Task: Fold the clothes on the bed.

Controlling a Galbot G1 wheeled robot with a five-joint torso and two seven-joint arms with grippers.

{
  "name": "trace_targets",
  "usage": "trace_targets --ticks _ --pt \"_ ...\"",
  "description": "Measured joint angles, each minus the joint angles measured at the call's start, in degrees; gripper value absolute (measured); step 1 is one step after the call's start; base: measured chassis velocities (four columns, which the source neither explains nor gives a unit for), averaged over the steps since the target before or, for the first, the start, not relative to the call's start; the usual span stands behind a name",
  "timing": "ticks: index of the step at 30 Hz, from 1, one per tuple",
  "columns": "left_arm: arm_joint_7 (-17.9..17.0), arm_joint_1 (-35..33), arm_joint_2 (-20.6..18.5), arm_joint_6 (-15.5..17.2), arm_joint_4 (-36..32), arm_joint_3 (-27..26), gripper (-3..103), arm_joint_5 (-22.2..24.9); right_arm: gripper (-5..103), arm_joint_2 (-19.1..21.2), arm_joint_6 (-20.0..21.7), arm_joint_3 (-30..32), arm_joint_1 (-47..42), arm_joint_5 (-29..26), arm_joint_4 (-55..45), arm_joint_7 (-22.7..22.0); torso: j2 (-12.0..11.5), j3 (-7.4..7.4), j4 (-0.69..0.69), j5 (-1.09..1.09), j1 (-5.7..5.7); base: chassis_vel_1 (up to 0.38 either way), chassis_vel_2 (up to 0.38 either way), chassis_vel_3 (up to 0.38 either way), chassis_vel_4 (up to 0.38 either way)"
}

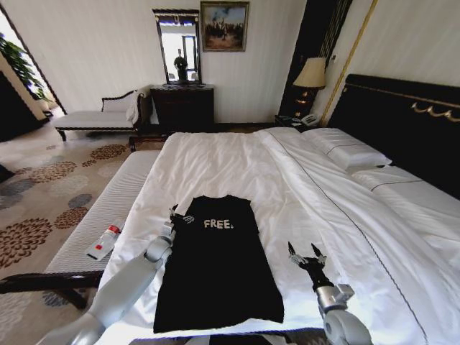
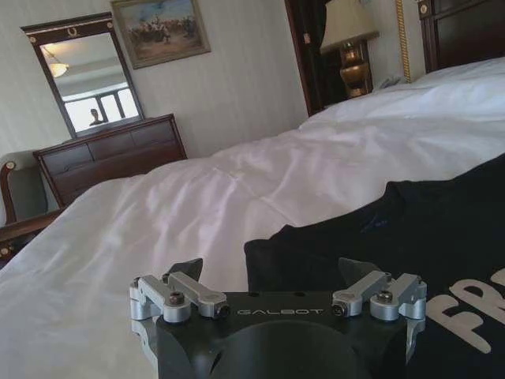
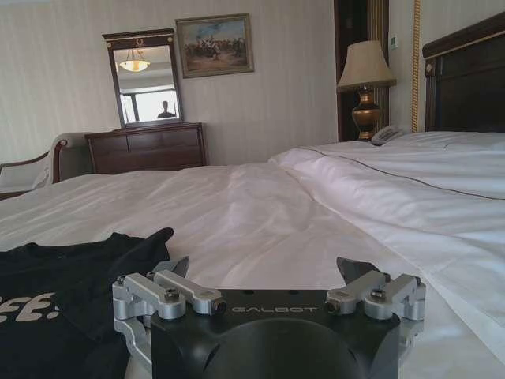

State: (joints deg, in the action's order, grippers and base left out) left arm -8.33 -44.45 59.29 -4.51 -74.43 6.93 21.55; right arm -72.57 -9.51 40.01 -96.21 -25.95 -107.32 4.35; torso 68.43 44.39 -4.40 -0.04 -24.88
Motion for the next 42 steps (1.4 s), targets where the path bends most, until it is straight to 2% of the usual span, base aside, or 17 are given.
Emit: trace_targets --ticks 10,17,20,22,23,25,26,27,28,30,31,34,36,37,38,40,42 --pt "0.9 7.1 4.8 -0.5 9.9 6.0 98 -1.7 100 0.1 0.1 -0.2 0.5 -0.5 0.5 0.0 0.0 0.0 -0.01 0.01 0.0 0.0 0.0 0.0 0.0" --pt "1.4 10.9 7.9 -0.6 15.9 8.7 85 -2.7 100 0.2 0.1 0.5 0.5 -1.1 0.6 0.0 0.0 0.0 -0.02 0.0 0.0 0.0 0.0 0.0 0.0" --pt "1.3 11.0 8.3 -0.1 16.7 8.7 75 -2.5 100 0.2 0.0 0.7 0.5 -1.2 0.7 0.0 0.0 0.0 -0.02 0.01 0.0 0.0 0.0 0.0 0.0" --pt "1.3 11.0 8.5 0.1 17.4 8.5 64 -2.4 100 0.2 0.0 0.8 0.4 -1.2 0.7 0.0 0.0 0.0 -0.01 0.0 0.0 0.0 0.0 0.0 0.0" --pt "1.3 10.9 8.5 0.1 17.6 8.4 64 -2.3 100 0.2 0.0 0.8 0.4 -1.2 0.7 0.0 0.0 0.0 -0.02 0.0 0.0 0.0 0.0 0.0 0.0" --pt "1.3 10.7 8.7 0.1 18.0 7.9 53 -2.3 100 0.3 0.0 0.8 0.4 -1.2 0.7 0.0 0.0 0.0 -0.01 0.0 0.01 0.0 0.0 0.0 0.0" --pt "1.3 10.7 8.7 0.1 18.0 7.9 53 -2.3 100 0.3 0.0 0.8 0.4 -1.2 0.7 0.0 0.0 0.0 -0.01 0.0 0.01 0.0 0.0 0.0 0.0" --pt "1.2 10.6 8.7 0.1 18.2 7.5 47 -2.3 100 0.3 0.0 0.8 0.4 -1.2 0.7 0.0 0.0 0.0 -0.01 0.0 0.0 0.0 0.0 0.0 0.0" --pt "1.2 10.5 8.7 0.1 18.2 7.1 47 -2.4 100 0.3 0.0 0.7 0.4 -1.2 0.7 0.0 0.0 0.0 -0.01 0.0 0.0 0.0 0.0 0.0 0.0" --pt "1.1 10.3 9.2 0.1 18.4 5.5 37 -2.5 100 0.3 0.0 0.6 0.5 -1.2 0.7 0.0 0.0 0.0 -0.01 0.0 0.0 0.0 0.0 0.0 0.0" --pt "1.1 10.3 9.2 0.1 18.4 5.5 37 -2.5 100 0.3 0.0 0.6 0.5 -1.2 0.7 0.0 0.0 0.0 -0.01 0.0 0.0 0.0 0.0 0.0 0.0" --pt "1.0 10.4 9.4 0.1 18.9 4.6 21 -2.5 100 0.2 0.0 0.4 0.3 -1.1 0.6 0.0 0.0 0.0 -0.01 0.0 0.0 0.0 0.0 0.0 0.0" --pt "1.0 10.4 9.3 0.1 18.9 4.5 21 -2.5 100 0.2 0.0 0.4 0.3 -1.1 0.6 0.0 0.0 0.0 -0.01 0.0 0.0 0.0 0.0 0.0 0.0" --pt "1.0 10.5 9.2 0.1 18.8 4.5 10 -2.5 100 0.1 0.0 0.4 0.2 -1.0 0.5 0.0 0.0 0.0 -0.01 0.0 0.0 0.0 0.0 0.0 0.0" --pt "1.0 10.5 9.0 0.1 18.8 4.5 10 -2.5 100 0.1 0.0 0.4 0.2 -1.0 0.5 0.0 0.0 0.0 -0.01 0.0 0.01 0.0 0.0 0.0 0.0" --pt "1.0 10.6 8.9 0.1 18.8 4.5 2 -2.5 100 0.1 0.0 0.5 0.1 -1.0 0.5 0.0 0.0 0.0 -0.01 0.0 0.0 0.0 0.0 0.0 0.0" --pt "0.9 10.6 8.8 0.1 18.8 4.5 1 -2.5 100 0.2 0.0 0.5 0.1 -1.0 0.4 0.0 0.0 0.0 -0.01 0.0 0.0 0.0 0.0 0.0 0.0"
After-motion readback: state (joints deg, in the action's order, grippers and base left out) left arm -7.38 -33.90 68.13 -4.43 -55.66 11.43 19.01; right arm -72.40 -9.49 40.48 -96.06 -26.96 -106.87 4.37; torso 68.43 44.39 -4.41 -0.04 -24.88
